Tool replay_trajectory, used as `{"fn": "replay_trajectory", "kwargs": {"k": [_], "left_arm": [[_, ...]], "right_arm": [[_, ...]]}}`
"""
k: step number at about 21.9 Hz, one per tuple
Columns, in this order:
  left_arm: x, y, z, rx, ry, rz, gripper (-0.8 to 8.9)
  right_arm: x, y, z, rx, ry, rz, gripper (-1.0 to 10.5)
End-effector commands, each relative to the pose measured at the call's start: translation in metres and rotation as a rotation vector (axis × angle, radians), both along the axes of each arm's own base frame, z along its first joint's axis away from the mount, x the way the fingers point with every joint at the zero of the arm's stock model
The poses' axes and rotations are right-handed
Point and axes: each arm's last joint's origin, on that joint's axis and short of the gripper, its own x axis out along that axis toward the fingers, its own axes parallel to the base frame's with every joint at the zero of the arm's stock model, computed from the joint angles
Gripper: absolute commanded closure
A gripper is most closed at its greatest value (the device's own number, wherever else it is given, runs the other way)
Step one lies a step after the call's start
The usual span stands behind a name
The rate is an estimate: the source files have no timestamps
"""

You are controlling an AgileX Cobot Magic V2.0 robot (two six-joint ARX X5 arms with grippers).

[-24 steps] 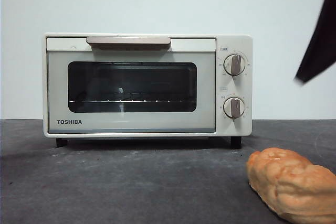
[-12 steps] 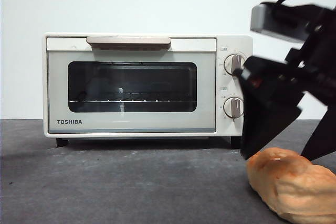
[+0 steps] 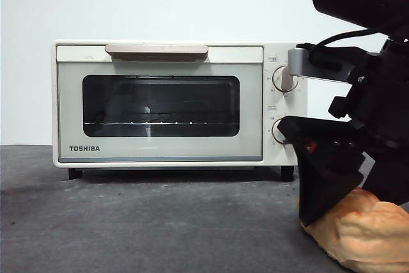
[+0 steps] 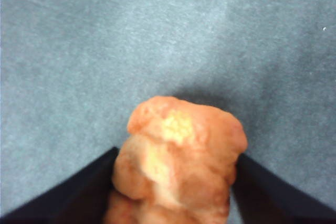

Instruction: The left arm flap open the oven, the right arm pick bread and place it into oven, the left arm flap close the oven

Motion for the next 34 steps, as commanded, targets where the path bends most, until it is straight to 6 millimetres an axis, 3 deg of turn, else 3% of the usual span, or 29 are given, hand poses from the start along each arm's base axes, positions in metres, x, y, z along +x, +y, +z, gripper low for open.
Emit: {"fn": "replay_trajectory", "kwargs": {"k": [1,6,13,20,34], "left_arm": [[0.0,0.0,0.007,0.001,-0.033,-0.011,7.95],[0.001,0.0,0.008,-0.001,-0.043,-0.01,7.95],[0.013,-0.008,0.016,-0.072,-0.111,-0.024,7.95],[0.063,-0.039,0.032,-0.147,-0.214,-0.089,7.95],[0.143,-0.094,0.038,-0.026,-0.241,-0.117,7.95]], "right_arm": [[0.0,0.004,0.0,0.011,0.001,0.0,7.3],[-0.001,0.002,0.013,0.046,-0.036,0.004,7.4],[-0.011,-0.009,0.064,0.153,-0.151,0.013,7.4],[-0.024,-0.022,0.108,0.202,-0.234,0.041,7.4],[-0.032,-0.03,0.126,0.229,-0.274,0.049,7.3]]}}
